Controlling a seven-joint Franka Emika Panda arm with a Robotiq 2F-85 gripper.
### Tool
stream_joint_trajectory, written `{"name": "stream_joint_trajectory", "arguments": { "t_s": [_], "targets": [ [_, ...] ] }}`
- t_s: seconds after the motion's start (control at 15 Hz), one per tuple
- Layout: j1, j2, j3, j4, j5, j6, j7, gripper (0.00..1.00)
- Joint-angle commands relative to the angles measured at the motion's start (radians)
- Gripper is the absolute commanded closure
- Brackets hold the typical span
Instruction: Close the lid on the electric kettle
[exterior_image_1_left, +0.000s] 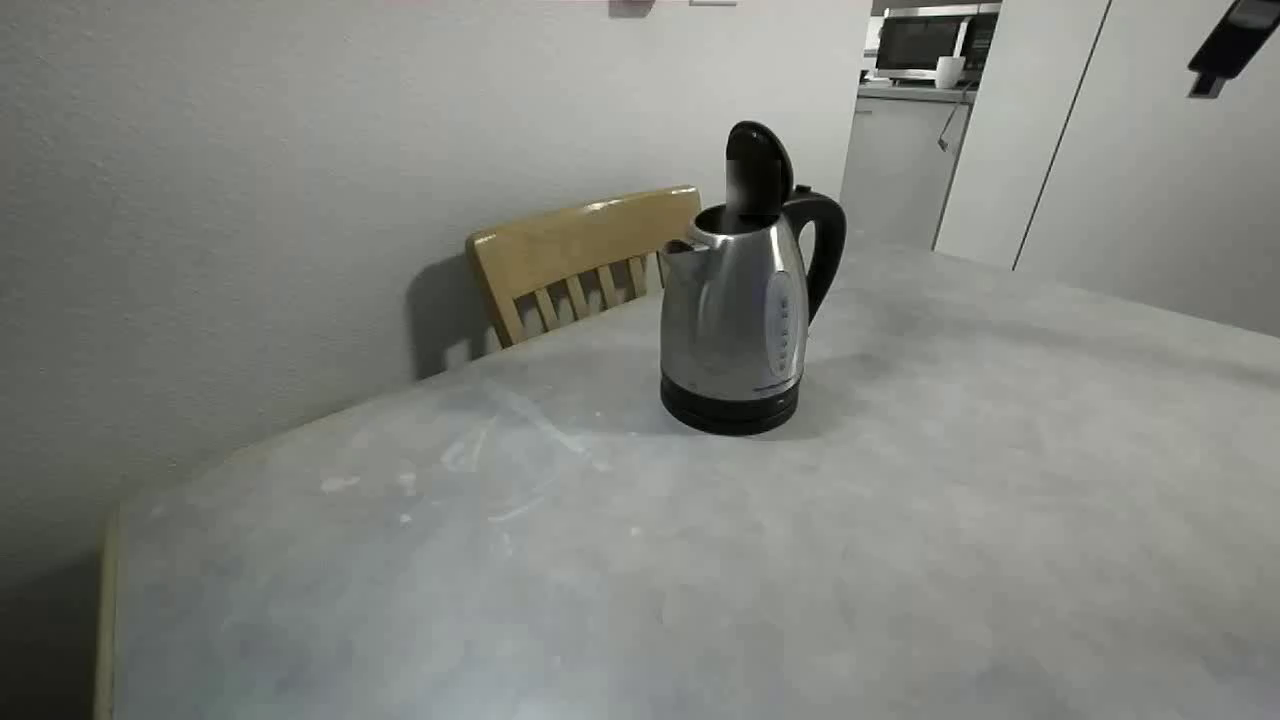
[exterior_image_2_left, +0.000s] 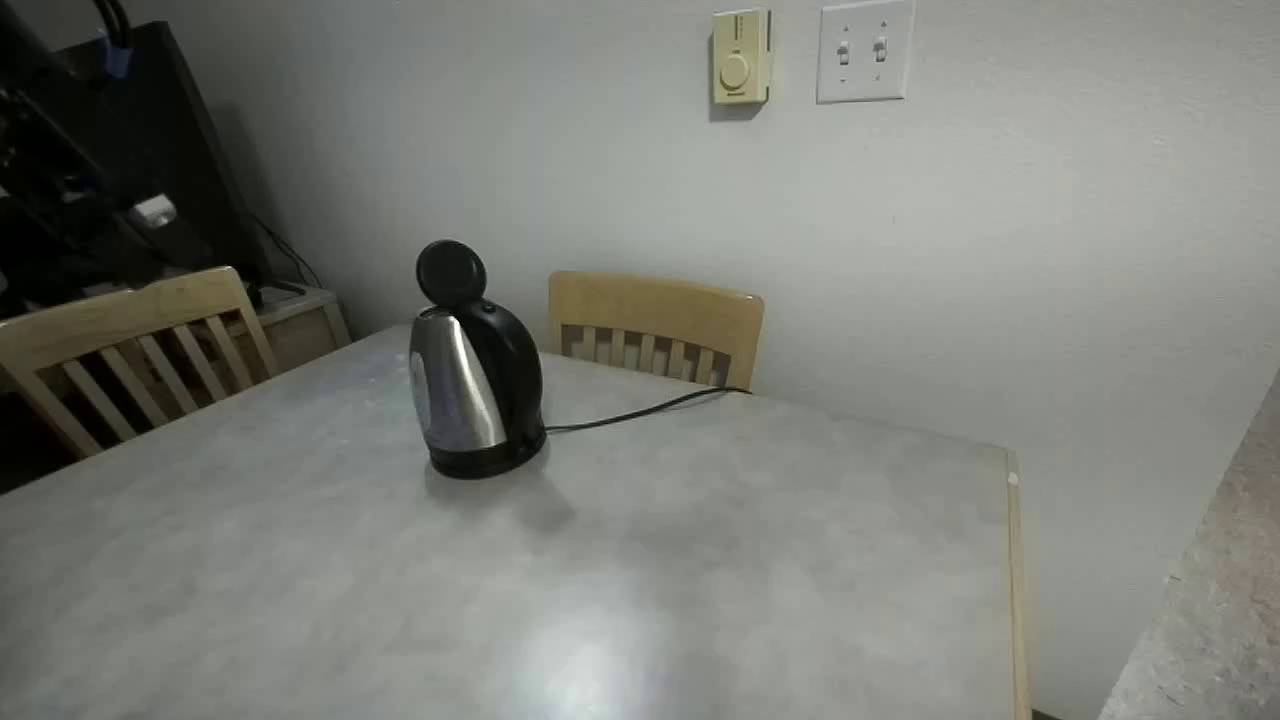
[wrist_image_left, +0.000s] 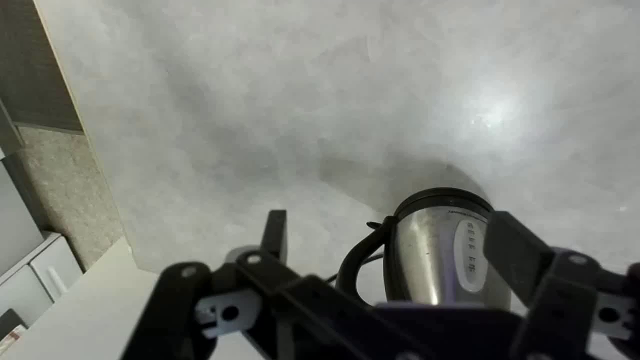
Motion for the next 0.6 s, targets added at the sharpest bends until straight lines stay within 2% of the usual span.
{"name": "stream_joint_trajectory", "arguments": {
  "t_s": [0.0, 0.27, 0.47, 0.53],
  "targets": [
    [0.011, 0.001, -0.009, 0.002, -0.007, -0.003, 0.006, 0.0],
    [0.009, 0.007, -0.009, 0.002, -0.015, 0.008, 0.002, 0.0],
    [0.006, 0.016, -0.011, 0.0, -0.043, 0.106, -0.01, 0.0],
    [0.004, 0.02, -0.014, -0.005, -0.057, 0.178, -0.013, 0.0]
  ]
}}
